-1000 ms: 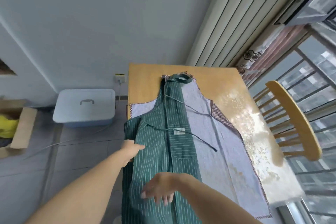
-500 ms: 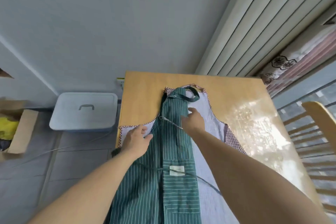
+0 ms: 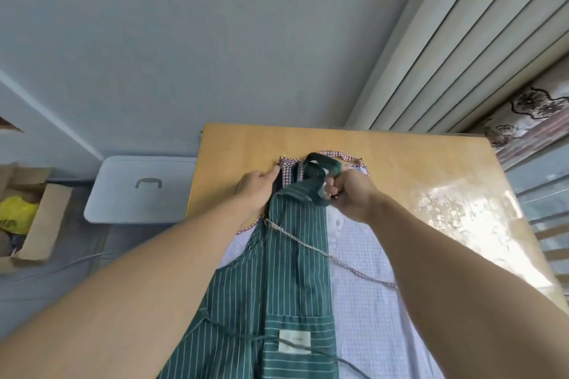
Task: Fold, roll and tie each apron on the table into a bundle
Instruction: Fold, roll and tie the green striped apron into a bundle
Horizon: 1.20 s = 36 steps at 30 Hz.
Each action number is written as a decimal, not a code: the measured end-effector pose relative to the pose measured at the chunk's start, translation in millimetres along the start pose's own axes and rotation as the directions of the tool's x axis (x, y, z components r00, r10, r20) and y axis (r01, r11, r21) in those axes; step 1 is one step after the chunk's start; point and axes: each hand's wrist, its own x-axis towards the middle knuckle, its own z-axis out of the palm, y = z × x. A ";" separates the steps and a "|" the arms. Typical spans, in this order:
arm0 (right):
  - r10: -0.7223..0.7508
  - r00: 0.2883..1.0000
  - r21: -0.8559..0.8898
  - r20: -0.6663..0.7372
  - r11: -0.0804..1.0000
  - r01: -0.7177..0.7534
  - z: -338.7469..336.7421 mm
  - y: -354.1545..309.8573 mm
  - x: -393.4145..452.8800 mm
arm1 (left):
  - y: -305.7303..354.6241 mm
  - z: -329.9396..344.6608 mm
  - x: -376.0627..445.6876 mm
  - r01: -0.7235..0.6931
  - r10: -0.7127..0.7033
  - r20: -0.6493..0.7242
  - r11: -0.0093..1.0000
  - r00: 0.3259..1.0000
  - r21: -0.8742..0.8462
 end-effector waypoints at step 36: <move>-0.397 0.915 -0.638 -0.072 0.724 0.264 47.6 -44.5 -12.8 | -47.0 22.5 -34.5 -0.187 0.214 -0.089 0.951 0.973 0.248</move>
